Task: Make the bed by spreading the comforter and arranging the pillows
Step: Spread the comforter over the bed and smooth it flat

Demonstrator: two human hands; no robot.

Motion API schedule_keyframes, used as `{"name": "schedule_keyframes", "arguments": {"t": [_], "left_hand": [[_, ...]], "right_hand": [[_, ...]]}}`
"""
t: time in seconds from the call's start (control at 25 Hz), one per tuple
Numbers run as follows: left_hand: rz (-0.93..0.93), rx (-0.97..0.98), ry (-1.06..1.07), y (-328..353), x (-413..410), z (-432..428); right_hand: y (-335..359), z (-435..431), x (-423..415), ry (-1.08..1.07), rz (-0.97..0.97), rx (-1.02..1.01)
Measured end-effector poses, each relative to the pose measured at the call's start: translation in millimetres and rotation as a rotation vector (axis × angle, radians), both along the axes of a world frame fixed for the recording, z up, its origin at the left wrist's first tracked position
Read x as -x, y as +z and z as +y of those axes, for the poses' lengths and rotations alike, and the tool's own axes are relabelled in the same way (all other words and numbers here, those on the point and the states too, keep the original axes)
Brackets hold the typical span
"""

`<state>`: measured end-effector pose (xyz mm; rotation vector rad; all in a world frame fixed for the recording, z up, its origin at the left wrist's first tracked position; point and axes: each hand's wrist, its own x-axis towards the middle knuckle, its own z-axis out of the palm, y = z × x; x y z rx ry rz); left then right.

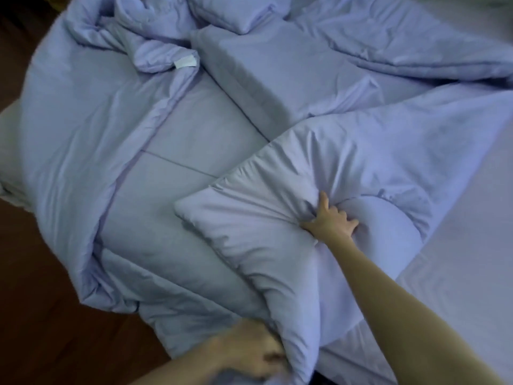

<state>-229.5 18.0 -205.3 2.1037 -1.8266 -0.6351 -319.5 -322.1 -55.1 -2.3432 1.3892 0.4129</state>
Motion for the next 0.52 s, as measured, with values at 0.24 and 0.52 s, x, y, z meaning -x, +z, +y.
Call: {"name": "schedule_keyframes", "arguments": {"t": [0.24,0.52], "left_hand": [[0.170,0.429,1.268,187.6,-36.7,-87.4],[0.836,0.255,1.336,205.3,14.1,-177.1]], "right_hand": [[-26.6,-7.8,89.8,-0.006,-0.042,0.046],[-36.5,-50.8,175.8,-0.365,-0.491,-0.377]]}}
